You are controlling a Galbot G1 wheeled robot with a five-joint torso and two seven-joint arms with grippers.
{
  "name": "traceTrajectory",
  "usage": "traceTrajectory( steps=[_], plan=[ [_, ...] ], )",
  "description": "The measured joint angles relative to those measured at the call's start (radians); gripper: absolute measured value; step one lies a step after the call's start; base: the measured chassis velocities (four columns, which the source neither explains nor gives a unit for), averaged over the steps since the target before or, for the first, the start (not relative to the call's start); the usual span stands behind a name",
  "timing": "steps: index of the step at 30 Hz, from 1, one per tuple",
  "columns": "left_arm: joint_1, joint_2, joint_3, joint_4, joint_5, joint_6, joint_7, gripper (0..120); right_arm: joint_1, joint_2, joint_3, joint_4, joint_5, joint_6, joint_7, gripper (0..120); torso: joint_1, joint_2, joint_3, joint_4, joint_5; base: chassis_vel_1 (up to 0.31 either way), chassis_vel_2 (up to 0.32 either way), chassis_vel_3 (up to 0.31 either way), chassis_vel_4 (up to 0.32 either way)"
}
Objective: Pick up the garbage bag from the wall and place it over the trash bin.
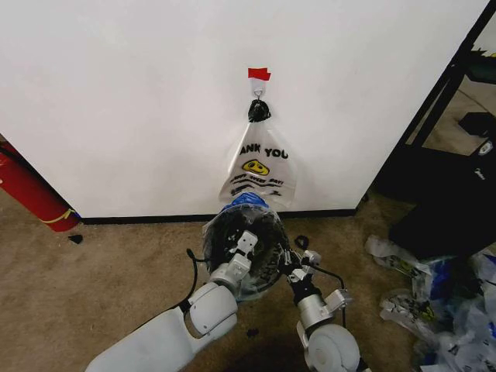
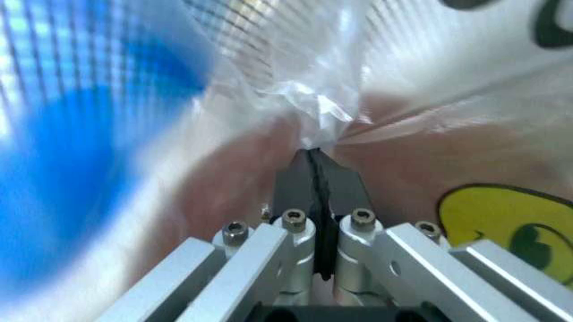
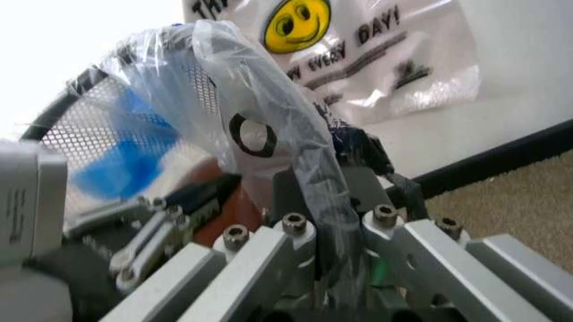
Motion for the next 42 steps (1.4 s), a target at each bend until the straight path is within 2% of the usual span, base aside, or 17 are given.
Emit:
traceTrajectory(
  steps=[4, 6, 14, 23, 31, 39, 41, 42],
  plan=[
    [0.001, -0.004, -0.013, 0.010, 0.014, 0.011, -0.016, 0, -0.004, 0.001, -0.011, -0.002, -0.019, -0.004, 0.002, 0, 0.000, 0.000, 0.000, -0.0001, 0.0000, 0.000, 0.000, 0.000, 0.000],
    [-0.011, -0.016, -0.026, 0.053, 0.045, 0.018, -0.027, 0, -0.016, -0.003, -0.027, 0.007, -0.042, -0.006, -0.007, 0, 0.000, 0.000, 0.000, 0.0000, 0.0000, 0.000, 0.000, 0.000, 0.000],
    [-0.034, -0.018, -0.031, 0.110, 0.062, 0.046, -0.032, 0, -0.032, -0.011, -0.051, 0.024, -0.066, -0.005, -0.028, 0, 0.000, 0.000, 0.000, -0.0001, 0.0000, 0.000, 0.000, 0.000, 0.000],
    [-0.039, 0.006, -0.031, 0.118, 0.077, 0.074, -0.016, 0, -0.032, -0.015, -0.047, 0.012, -0.132, 0.018, -0.053, 0, 0.000, 0.000, 0.000, 0.0000, 0.0001, 0.000, 0.000, 0.000, 0.000],
    [-0.032, 0.033, -0.042, 0.137, 0.125, 0.079, 0.018, 0, -0.024, -0.018, 0.002, -0.014, -0.258, 0.077, -0.136, 0, 0.000, 0.000, 0.000, -0.0001, -0.0001, 0.000, 0.000, 0.000, 0.000],
    [0.008, 0.068, -0.054, 0.050, 0.068, 0.057, 0.070, 0, -0.013, -0.019, 0.028, -0.039, -0.262, 0.103, -0.148, 0, 0.000, 0.000, 0.000, -0.0001, -0.0001, 0.000, 0.000, 0.000, 0.000],
    [0.038, 0.105, -0.043, -0.034, 0.044, 0.015, 0.130, 0, -0.001, 0.000, 0.029, -0.092, -0.243, 0.140, -0.178, 0, 0.000, 0.000, 0.000, 0.0000, 0.0000, 0.000, 0.000, 0.000, 0.000],
    [0.042, 0.110, -0.042, -0.043, 0.043, 0.011, 0.141, 0, 0.000, 0.004, 0.029, -0.099, -0.243, 0.145, -0.184, 0, 0.000, 0.000, 0.000, 0.0000, 0.0001, 0.000, 0.000, 0.000, 0.000]
  ],
)
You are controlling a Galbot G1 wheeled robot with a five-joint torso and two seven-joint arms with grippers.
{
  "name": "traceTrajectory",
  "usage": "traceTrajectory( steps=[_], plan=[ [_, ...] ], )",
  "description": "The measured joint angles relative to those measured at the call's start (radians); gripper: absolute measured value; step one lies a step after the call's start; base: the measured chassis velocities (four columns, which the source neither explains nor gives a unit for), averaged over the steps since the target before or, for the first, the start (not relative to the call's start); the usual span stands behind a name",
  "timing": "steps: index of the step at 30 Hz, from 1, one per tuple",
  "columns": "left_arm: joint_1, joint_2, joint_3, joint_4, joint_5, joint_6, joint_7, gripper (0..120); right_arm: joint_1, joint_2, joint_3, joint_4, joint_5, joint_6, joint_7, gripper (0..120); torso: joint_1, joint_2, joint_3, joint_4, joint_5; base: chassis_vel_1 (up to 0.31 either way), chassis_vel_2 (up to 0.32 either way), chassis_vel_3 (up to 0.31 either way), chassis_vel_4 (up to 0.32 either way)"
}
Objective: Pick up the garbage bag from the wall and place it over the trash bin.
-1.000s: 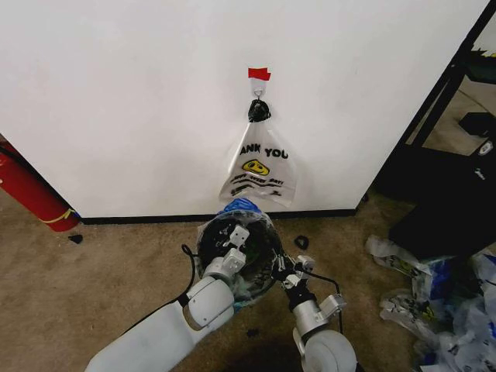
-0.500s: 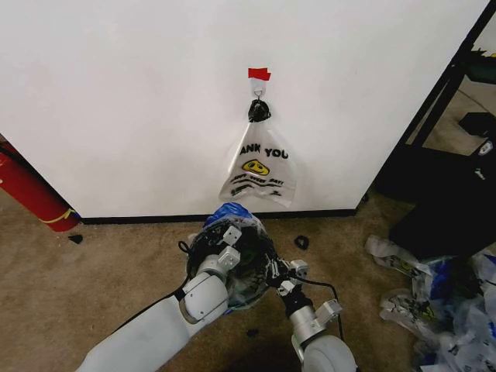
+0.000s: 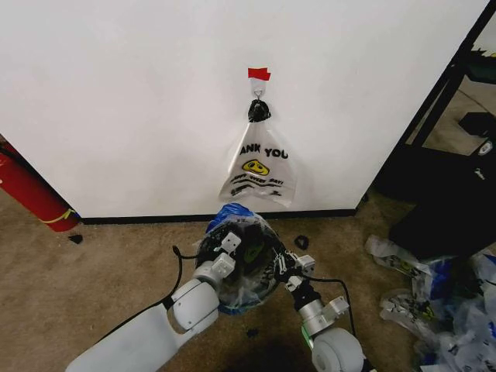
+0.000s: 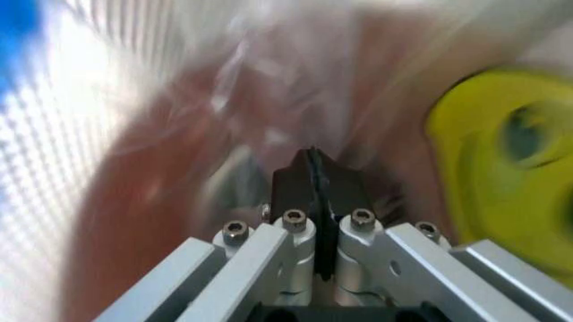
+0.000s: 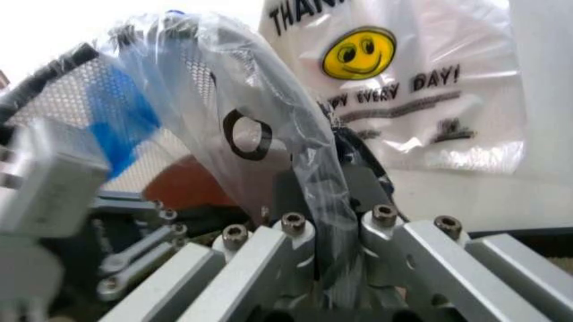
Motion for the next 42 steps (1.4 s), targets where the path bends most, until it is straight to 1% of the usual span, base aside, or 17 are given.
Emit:
traceTrajectory(
  steps=[6, 11, 14, 17, 18, 19, 20, 23, 25, 27, 28, 30, 35, 36, 37, 39, 42],
  plan=[
    [0.025, 0.013, 0.002, -0.021, 0.001, 0.000, 0.044, 0, 0.003, 0.022, -0.018, -0.020, -0.025, 0.015, -0.008, 0, 0.000, 0.000, 0.000, -0.0001, -0.0001, 0.000, 0.000, 0.000, 0.000],
    [0.043, 0.019, 0.004, -0.048, -0.019, 0.110, 0.052, 0, 0.004, 0.050, -0.023, -0.026, -0.137, 0.050, 0.001, 0, 0.000, 0.000, 0.000, 0.0000, -0.0001, 0.000, 0.000, 0.000, 0.000],
    [0.040, 0.019, 0.007, -0.054, -0.037, 0.137, 0.050, 0, 0.002, 0.055, -0.023, -0.025, -0.174, 0.062, 0.000, 0, 0.000, 0.000, 0.000, 0.0000, -0.0002, 0.000, 0.000, 0.000, 0.000],
    [0.017, 0.012, 0.016, -0.065, -0.111, 0.222, 0.041, 0, -0.001, 0.065, -0.023, -0.024, -0.256, 0.093, -0.007, 0, 0.000, 0.000, 0.000, 0.0000, -0.0001, 0.000, 0.000, 0.000, 0.000],
    [0.011, 0.010, 0.019, -0.067, -0.131, 0.233, 0.036, 0, -0.001, 0.066, -0.022, -0.023, -0.268, 0.097, -0.008, 0, 0.000, 0.000, 0.000, 0.0000, -0.0001, 0.000, 0.000, 0.000, 0.000],
    [-0.002, 0.007, 0.027, -0.071, -0.177, 0.244, 0.022, 0, -0.001, 0.066, -0.021, -0.023, -0.288, 0.103, -0.010, 0, 0.000, 0.000, 0.000, -0.0001, 0.0000, 0.000, 0.000, 0.000, 0.000],
    [-0.002, 0.007, 0.027, -0.071, -0.177, 0.244, 0.022, 0, -0.001, 0.066, -0.021, -0.023, -0.288, 0.103, -0.010, 0, 0.000, 0.000, 0.000, -0.0001, 0.0000, 0.000, 0.000, 0.000, 0.000],
    [-0.031, -0.004, 0.046, -0.060, -0.229, 0.250, 0.009, 0, -0.001, 0.065, -0.019, -0.022, -0.305, 0.110, -0.014, 0, 0.000, 0.000, 0.000, 0.0000, 0.0000, 0.000, 0.000, 0.000, 0.000],
    [-0.055, -0.019, 0.060, -0.038, -0.263, 0.250, 0.001, 0, 0.000, 0.063, -0.019, -0.021, -0.305, 0.111, -0.015, 0, 0.000, 0.000, 0.000, 0.0000, 0.0001, 0.000, 0.000, 0.000, 0.000],
    [-0.083, -0.038, 0.075, -0.003, -0.272, 0.250, -0.008, 0, 0.002, 0.060, -0.020, -0.020, -0.296, 0.112, -0.016, 0, 0.000, 0.000, 0.000, -0.0001, 0.0000, 0.000, 0.000, 0.000, 0.000],
    [-0.083, -0.038, 0.075, -0.003, -0.272, 0.250, -0.008, 0, 0.002, 0.060, -0.020, -0.020, -0.296, 0.112, -0.016, 0, 0.000, 0.000, 0.000, -0.0001, 0.0000, 0.000, 0.000, 0.000, 0.000],
    [-0.103, -0.051, 0.084, 0.033, -0.248, 0.250, -0.011, 0, 0.003, 0.057, -0.023, -0.017, -0.276, 0.112, -0.016, 0, 0.000, 0.000, 0.000, -0.0002, 0.0000, 0.000, 0.000, 0.000, 0.000],
    [-0.140, -0.058, 0.097, 0.122, -0.120, 0.248, -0.011, 0, -0.006, 0.047, -0.035, 0.005, -0.201, 0.094, -0.013, 0, 0.000, 0.000, 0.000, 0.0000, 0.0000, 0.000, 0.000, 0.000, 0.000],
    [-0.140, -0.058, 0.097, 0.122, -0.120, 0.248, -0.011, 0, -0.006, 0.047, -0.035, 0.005, -0.201, 0.094, -0.013, 0, 0.000, 0.000, 0.000, 0.0000, 0.0000, 0.000, 0.000, 0.000, 0.000],
    [-0.146, -0.053, 0.099, 0.139, -0.074, 0.247, -0.007, 0, -0.009, 0.043, -0.035, 0.006, -0.195, 0.093, -0.013, 0, 0.000, 0.000, 0.000, 0.0000, 0.0000, 0.000, 0.000, 0.000, 0.000],
    [-0.150, -0.045, 0.101, 0.148, -0.038, 0.243, -0.003, 0, -0.012, 0.040, -0.035, 0.006, -0.192, 0.093, -0.013, 0, 0.000, 0.000, 0.000, 0.0000, 0.0000, 0.000, 0.000, 0.000, 0.000],
    [-0.143, -0.036, 0.101, 0.131, -0.023, 0.205, -0.001, 0, -0.010, 0.040, -0.032, -0.003, -0.194, 0.094, -0.016, 0, 0.000, 0.000, 0.000, 0.0000, 0.0000, 0.000, 0.000, 0.000, 0.000]
  ],
)
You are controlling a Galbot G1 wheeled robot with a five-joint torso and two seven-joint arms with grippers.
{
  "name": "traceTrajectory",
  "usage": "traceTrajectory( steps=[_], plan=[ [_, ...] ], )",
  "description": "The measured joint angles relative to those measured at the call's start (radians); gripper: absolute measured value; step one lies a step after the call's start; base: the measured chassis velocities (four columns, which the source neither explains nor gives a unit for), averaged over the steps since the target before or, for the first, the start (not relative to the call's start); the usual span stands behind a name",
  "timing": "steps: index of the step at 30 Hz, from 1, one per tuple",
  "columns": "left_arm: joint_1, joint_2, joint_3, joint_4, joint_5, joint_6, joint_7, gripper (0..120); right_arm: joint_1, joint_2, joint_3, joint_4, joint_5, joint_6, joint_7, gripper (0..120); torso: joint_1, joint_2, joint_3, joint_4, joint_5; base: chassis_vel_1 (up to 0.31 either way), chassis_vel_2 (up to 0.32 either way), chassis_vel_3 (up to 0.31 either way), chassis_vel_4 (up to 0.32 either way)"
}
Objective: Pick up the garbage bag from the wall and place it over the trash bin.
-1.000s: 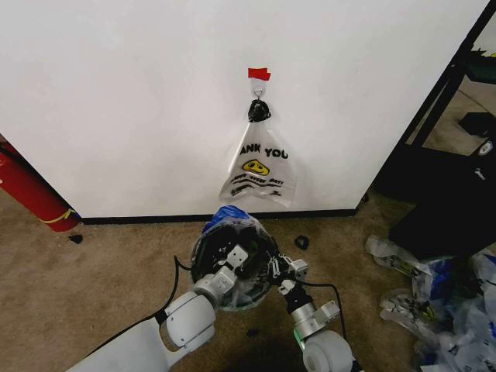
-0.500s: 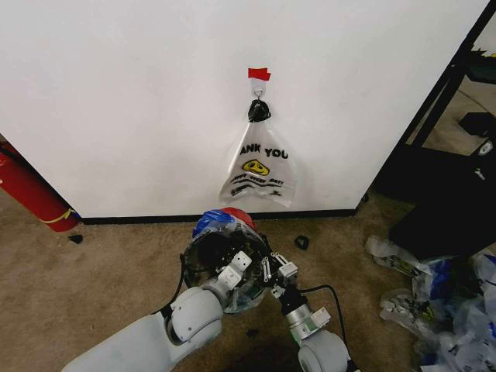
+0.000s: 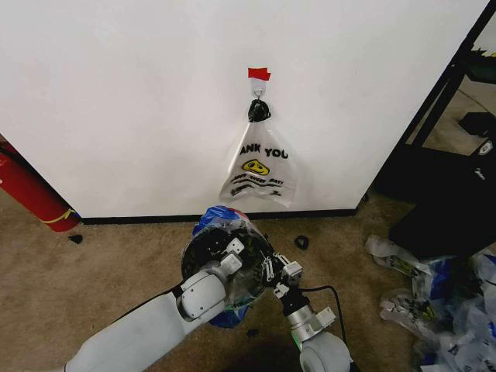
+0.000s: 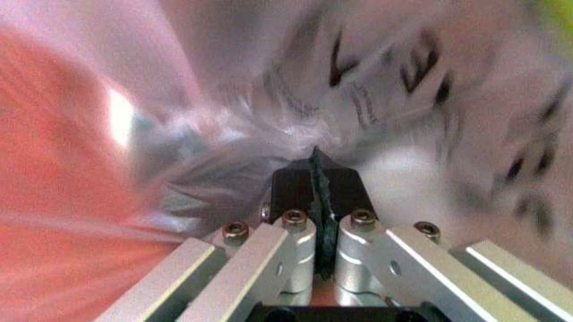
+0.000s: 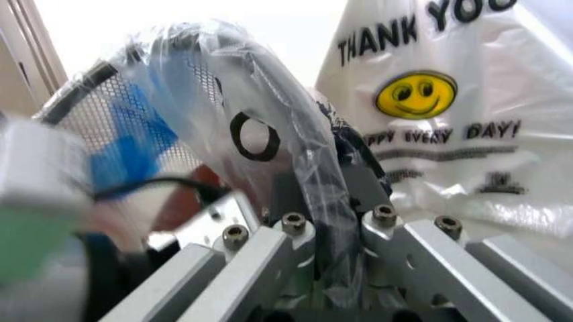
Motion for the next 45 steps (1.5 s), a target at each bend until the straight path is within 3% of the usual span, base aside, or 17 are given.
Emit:
traceTrajectory(
  steps=[7, 16, 26, 37, 45],
  plan=[
    [0.046, 0.034, -0.010, -0.112, -0.027, -0.038, 0.029, 0, 0.011, 0.005, 0.005, -0.019, 0.000, 0.001, -0.001, 0, 0.000, 0.000, 0.000, -0.0001, 0.0000, 0.000, 0.000, 0.000, 0.000],
    [0.115, 0.087, -0.046, -0.252, -0.165, 0.032, 0.079, 0, 0.022, 0.014, 0.016, -0.031, -0.001, 0.016, -0.021, 0, 0.000, 0.000, 0.000, 0.0000, 0.0000, 0.000, 0.000, 0.000, 0.000],
    [0.101, 0.077, -0.066, -0.208, -0.195, 0.038, 0.125, 0, 0.016, 0.019, 0.017, -0.014, -0.013, 0.046, -0.056, 0, 0.000, 0.000, 0.000, -0.0001, 0.0000, 0.000, 0.000, 0.000, 0.000],
    [0.050, 0.026, -0.057, -0.185, -0.347, 0.040, 0.106, 0, 0.005, 0.027, 0.005, -0.010, 0.006, 0.056, -0.051, 0, 0.000, 0.000, 0.000, -0.0002, 0.0001, 0.000, 0.000, 0.000, 0.000],
    [0.039, 0.030, -0.064, -0.130, -0.272, -0.024, 0.100, 0, -0.002, 0.029, -0.006, 0.012, 0.052, 0.037, -0.041, 0, 0.000, 0.000, 0.000, 0.0000, 0.0001, 0.000, 0.000, 0.000, 0.000]
  ],
)
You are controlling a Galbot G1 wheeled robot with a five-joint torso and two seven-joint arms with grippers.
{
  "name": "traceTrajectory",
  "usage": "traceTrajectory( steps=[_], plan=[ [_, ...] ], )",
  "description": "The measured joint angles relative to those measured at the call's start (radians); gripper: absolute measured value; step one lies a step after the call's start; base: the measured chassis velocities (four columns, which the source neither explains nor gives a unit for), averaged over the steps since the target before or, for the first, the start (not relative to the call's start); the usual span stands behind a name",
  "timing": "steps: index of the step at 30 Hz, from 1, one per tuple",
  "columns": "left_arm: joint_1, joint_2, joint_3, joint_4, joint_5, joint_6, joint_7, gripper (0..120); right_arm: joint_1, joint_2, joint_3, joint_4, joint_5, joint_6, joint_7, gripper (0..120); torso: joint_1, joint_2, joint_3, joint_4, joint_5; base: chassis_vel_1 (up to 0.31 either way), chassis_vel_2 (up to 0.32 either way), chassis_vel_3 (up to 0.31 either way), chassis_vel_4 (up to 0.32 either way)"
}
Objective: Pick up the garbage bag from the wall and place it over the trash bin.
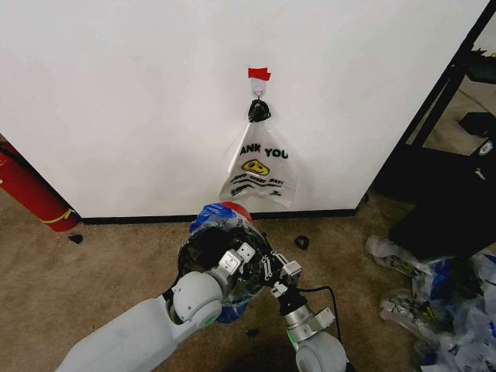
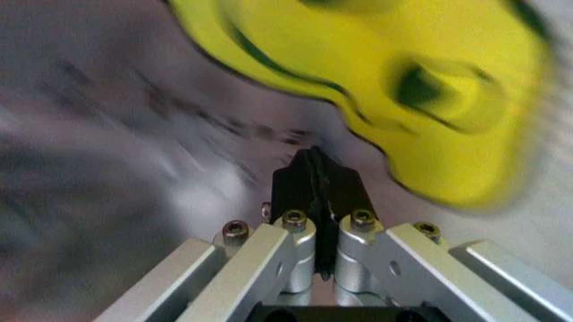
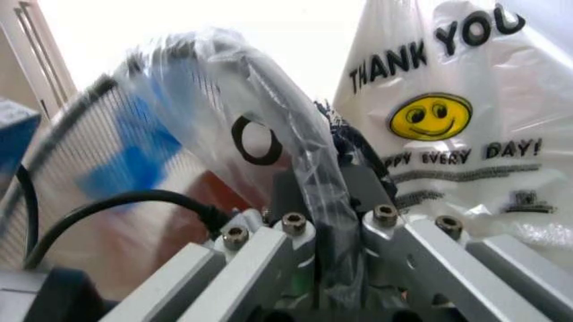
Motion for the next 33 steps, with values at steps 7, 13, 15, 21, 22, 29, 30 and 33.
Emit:
traceTrajectory(
  steps=[7, 13, 15, 21, 22, 29, 30, 33],
  plan=[
    [0.015, 0.011, -0.012, 0.007, 0.125, -0.024, 0.003, 0, 0.002, 0.006, -0.006, -0.011, 0.011, -0.006, 0.003, 0, 0.000, 0.000, 0.000, 0.0000, 0.0000, 0.000, 0.000, 0.000, 0.000],
    [0.016, 0.000, -0.015, 0.066, 0.239, -0.034, -0.001, 0, -0.001, 0.007, -0.023, 0.000, 0.033, -0.019, 0.000, 0, 0.000, 0.000, 0.000, 0.0000, -0.0001, 0.000, 0.000, 0.000, 0.000],
    [0.014, -0.001, -0.016, 0.074, 0.247, -0.035, -0.002, 0, -0.002, 0.006, -0.027, 0.004, 0.044, -0.022, -0.004, 0, 0.000, 0.000, 0.000, 0.0000, -0.0001, 0.000, 0.000, 0.000, 0.000],
    [0.005, 0.003, -0.031, 0.076, 0.247, -0.049, 0.004, 0, -0.005, 0.001, -0.036, 0.002, 0.077, -0.027, -0.026, 0, 0.000, 0.000, 0.000, -0.0001, -0.0002, 0.000, 0.000, 0.000, 0.000],
    [0.005, 0.003, -0.031, 0.076, 0.247, -0.049, 0.004, 0, -0.005, 0.001, -0.036, 0.002, 0.077, -0.027, -0.026, 0, 0.000, 0.000, 0.000, -0.0001, -0.0002, 0.000, 0.000, 0.000, 0.000],
    [0.064, 0.037, -0.047, -0.022, 0.235, -0.059, 0.021, 0, 0.013, 0.008, -0.037, -0.015, 0.179, -0.057, 0.022, 0, 0.000, 0.000, 0.000, 0.0000, -0.0001, 0.000, 0.000, 0.000, 0.000],
    [0.076, 0.041, -0.050, -0.035, 0.234, -0.067, 0.019, 0, 0.018, 0.010, -0.037, -0.015, 0.206, -0.067, 0.033, 0, 0.000, 0.000, 0.000, 0.0000, -0.0001, 0.000, 0.000, 0.000, 0.000],
    [0.100, 0.046, -0.060, -0.065, 0.247, -0.093, 0.005, 0, 0.026, 0.012, -0.039, -0.014, 0.278, -0.092, 0.070, 0, 0.000, 0.000, 0.000, 0.0000, -0.0001, 0.000, 0.000, 0.000, 0.000]
  ],
)
